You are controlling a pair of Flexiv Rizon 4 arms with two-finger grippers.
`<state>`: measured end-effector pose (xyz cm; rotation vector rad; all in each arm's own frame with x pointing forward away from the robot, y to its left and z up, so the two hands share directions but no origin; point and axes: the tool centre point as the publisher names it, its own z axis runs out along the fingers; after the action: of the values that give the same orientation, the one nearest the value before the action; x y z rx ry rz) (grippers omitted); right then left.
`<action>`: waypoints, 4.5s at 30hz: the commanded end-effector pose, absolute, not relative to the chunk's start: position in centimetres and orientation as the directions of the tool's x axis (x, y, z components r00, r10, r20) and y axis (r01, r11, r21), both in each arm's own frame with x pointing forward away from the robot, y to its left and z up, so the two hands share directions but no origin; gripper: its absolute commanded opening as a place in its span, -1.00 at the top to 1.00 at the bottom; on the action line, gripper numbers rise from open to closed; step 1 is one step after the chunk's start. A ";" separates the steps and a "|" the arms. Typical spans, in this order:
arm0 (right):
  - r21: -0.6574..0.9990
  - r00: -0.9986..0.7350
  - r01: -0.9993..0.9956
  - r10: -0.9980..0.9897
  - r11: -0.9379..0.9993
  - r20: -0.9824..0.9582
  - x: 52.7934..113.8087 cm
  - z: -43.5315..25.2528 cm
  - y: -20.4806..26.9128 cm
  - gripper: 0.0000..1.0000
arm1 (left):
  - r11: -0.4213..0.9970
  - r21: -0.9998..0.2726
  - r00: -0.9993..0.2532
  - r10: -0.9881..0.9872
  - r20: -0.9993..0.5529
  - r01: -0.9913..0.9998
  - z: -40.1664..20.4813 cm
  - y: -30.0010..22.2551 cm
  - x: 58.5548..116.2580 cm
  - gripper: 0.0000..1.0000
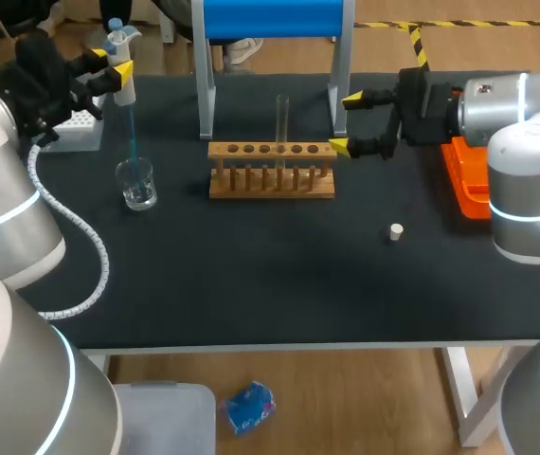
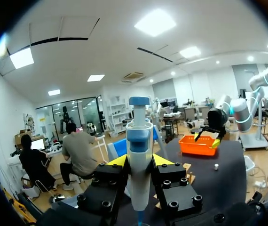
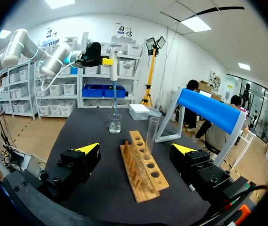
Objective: Invert the test tube, pick up the pipette, mount the tip to pipette, aspirate from beaker and dispense into the tube, eject the tip, return the pipette, and cap with the stopper.
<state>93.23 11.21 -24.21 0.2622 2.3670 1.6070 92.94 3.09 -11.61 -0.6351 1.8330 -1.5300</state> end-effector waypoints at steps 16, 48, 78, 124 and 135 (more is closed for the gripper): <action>0.929 -0.947 -0.002 0.297 0.369 -0.119 93.2 -24.3 11.2 -1.00 | 0.200 -0.979 -0.666 -0.725 -0.177 0.043 -11.5 3.1 92.8 1.00; 0.929 -0.947 -0.002 0.297 0.369 -0.119 93.2 -24.3 11.2 -1.00 | 0.240 -0.970 -0.757 -0.625 -0.191 0.047 2.0 -6.5 95.2 1.00; 0.929 -0.947 -0.002 0.297 0.369 -0.119 93.2 -24.3 11.2 -1.00 | 0.254 -0.967 -0.861 -0.492 -0.129 -0.001 4.8 -15.1 98.4 1.00; 0.929 -0.947 -0.002 0.297 0.369 -0.119 93.2 -24.3 11.2 -1.00 | 0.104 -0.992 -0.910 -0.414 0.020 -0.069 -0.4 -20.4 101.9 1.00; 0.929 -0.947 -0.002 0.297 0.369 -0.119 93.2 -24.3 11.2 -1.00 | 0.096 -0.992 -0.908 -0.417 0.034 -0.081 -0.8 -20.8 101.0 1.00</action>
<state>93.21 11.22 -24.18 0.2625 2.3694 1.6045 101.21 -20.77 -0.51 -0.4934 2.1246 -1.8875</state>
